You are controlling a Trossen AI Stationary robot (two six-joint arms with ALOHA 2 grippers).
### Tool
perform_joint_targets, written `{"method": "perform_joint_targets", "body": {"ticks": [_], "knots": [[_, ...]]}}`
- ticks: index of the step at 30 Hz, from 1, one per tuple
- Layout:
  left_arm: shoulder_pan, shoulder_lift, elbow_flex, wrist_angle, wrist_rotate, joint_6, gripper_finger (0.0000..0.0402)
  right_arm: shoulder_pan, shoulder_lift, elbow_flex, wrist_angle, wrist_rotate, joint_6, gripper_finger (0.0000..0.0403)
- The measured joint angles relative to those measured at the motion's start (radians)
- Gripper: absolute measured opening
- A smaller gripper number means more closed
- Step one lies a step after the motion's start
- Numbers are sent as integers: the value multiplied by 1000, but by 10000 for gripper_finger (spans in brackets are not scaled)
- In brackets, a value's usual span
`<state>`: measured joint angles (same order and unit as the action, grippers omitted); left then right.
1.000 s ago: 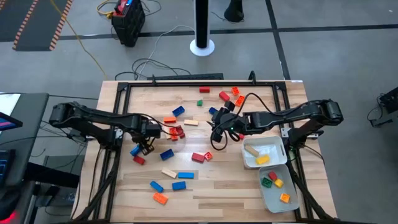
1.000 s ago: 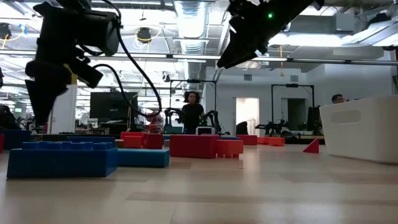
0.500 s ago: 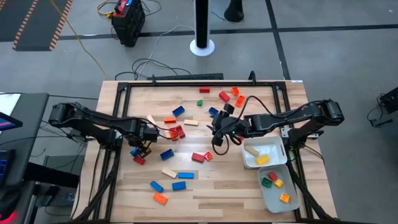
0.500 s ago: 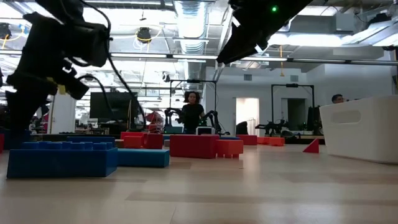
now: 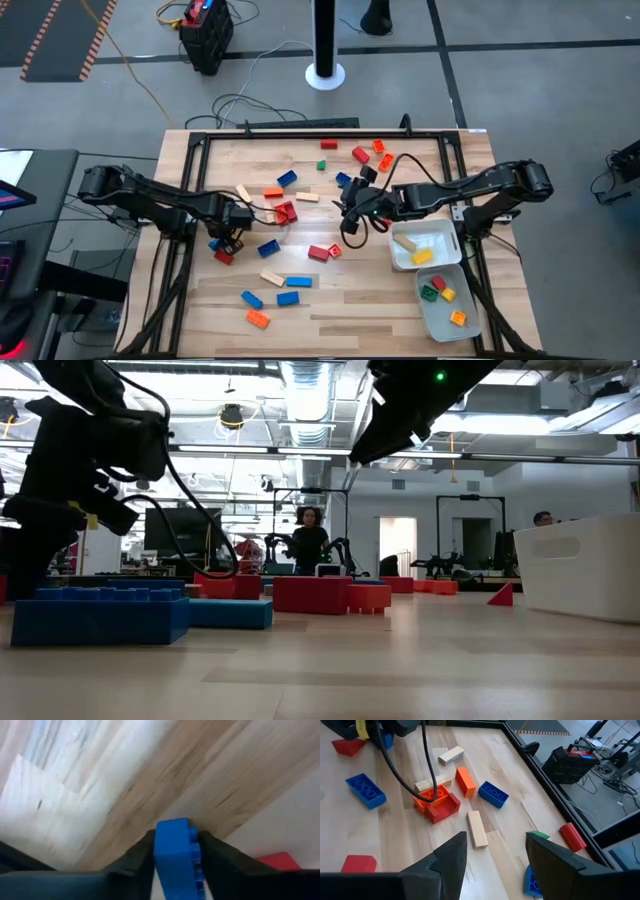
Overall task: Sort blocks by size
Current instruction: Put the 8 stud blue game piece into the white bin
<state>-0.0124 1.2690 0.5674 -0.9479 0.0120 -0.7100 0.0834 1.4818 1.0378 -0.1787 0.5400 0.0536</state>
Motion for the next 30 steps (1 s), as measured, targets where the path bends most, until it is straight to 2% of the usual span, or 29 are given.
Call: {"method": "perform_joint_targets", "body": {"ticks": [3,7,10,15,19,22,26,28,30], "knots": [[0,-4,0,6,-2,18,85,0,0,0,-6,0,-2,230],[0,-38,6,1,-49,29,82,13,-38,0,-95,12,28,230],[0,-89,39,3,-93,41,82,25,-86,0,-144,62,75,230],[4,-190,86,91,-227,100,82,30,-102,1,-157,95,103,230],[8,-248,99,306,-350,232,84,6,-81,0,-169,91,96,230],[11,-274,99,561,-435,389,91,-18,-70,1,-169,91,95,230],[28,-280,100,969,-445,632,91,-36,-70,-8,-104,63,96,230],[28,-271,101,1121,-419,710,91,-32,-71,-56,48,57,87,230],[25,-265,97,1183,-372,758,91,-21,-69,-120,214,9,51,230]]}}
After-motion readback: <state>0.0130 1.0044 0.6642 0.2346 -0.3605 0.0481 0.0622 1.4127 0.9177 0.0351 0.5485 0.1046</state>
